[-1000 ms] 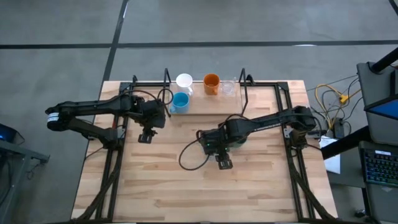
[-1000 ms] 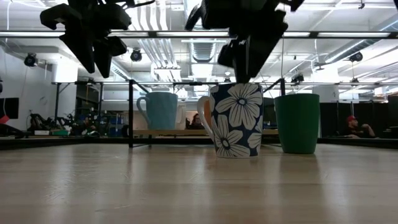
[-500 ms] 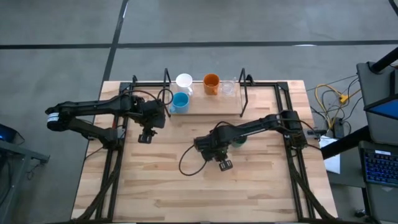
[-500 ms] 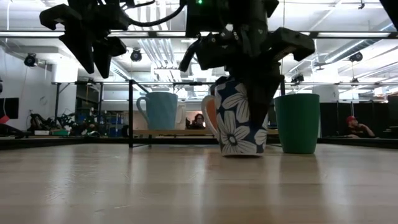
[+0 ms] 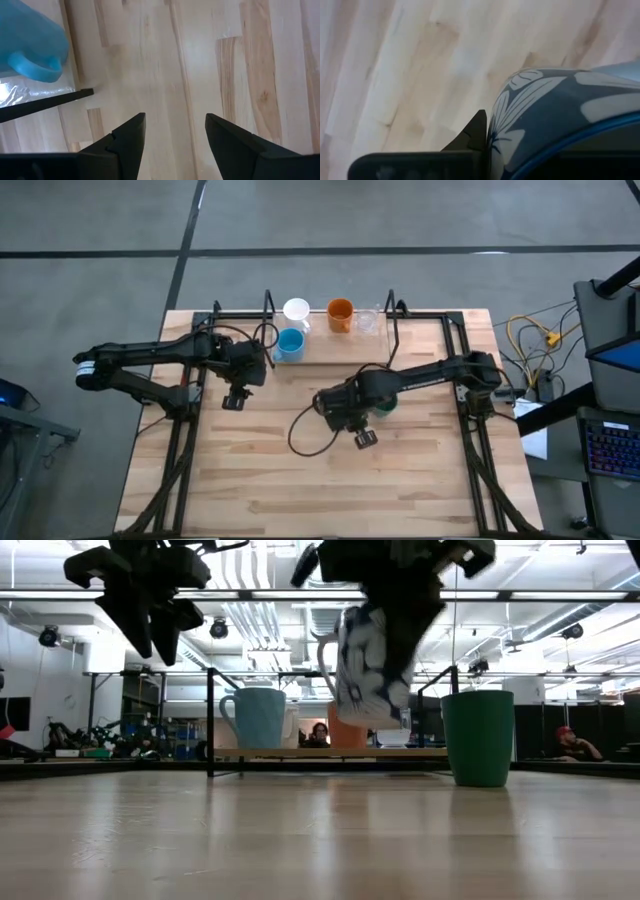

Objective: Stack small to large cups/mugs on shelf
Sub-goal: Put the blue patterned mug on the shelf

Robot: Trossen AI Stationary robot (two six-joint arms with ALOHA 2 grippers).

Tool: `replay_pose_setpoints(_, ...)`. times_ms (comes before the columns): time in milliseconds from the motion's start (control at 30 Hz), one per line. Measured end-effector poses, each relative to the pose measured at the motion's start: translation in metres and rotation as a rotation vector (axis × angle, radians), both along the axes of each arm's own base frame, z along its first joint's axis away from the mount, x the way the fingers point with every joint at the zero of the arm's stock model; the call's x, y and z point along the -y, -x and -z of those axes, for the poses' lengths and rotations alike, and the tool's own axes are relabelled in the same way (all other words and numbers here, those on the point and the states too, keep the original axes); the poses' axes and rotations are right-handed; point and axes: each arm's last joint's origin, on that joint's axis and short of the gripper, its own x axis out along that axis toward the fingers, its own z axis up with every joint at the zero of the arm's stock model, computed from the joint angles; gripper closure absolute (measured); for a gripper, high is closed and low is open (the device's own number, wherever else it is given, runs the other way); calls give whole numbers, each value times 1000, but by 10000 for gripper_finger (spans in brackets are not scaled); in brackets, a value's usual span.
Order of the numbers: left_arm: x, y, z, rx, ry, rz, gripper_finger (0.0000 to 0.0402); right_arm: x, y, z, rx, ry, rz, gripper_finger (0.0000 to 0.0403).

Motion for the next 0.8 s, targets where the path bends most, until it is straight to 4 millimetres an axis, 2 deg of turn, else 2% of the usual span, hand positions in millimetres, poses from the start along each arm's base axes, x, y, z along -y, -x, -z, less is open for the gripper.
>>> replay_pose_setpoints(133,0,0,0,3,-1,0,209,17,-1,-23,53,1,6,383)
replay_pose_setpoints(433,0,0,0,3,-2,3,209,81,-1,-58,81,20,116,383)
replay_pose_setpoints(633,0,0,1,2,-1,3,209,109,-11,-58,63,11,138,383)
replay_pose_setpoints(800,0,0,1,1,-1,3,209,126,-20,-50,6,4,144,383)
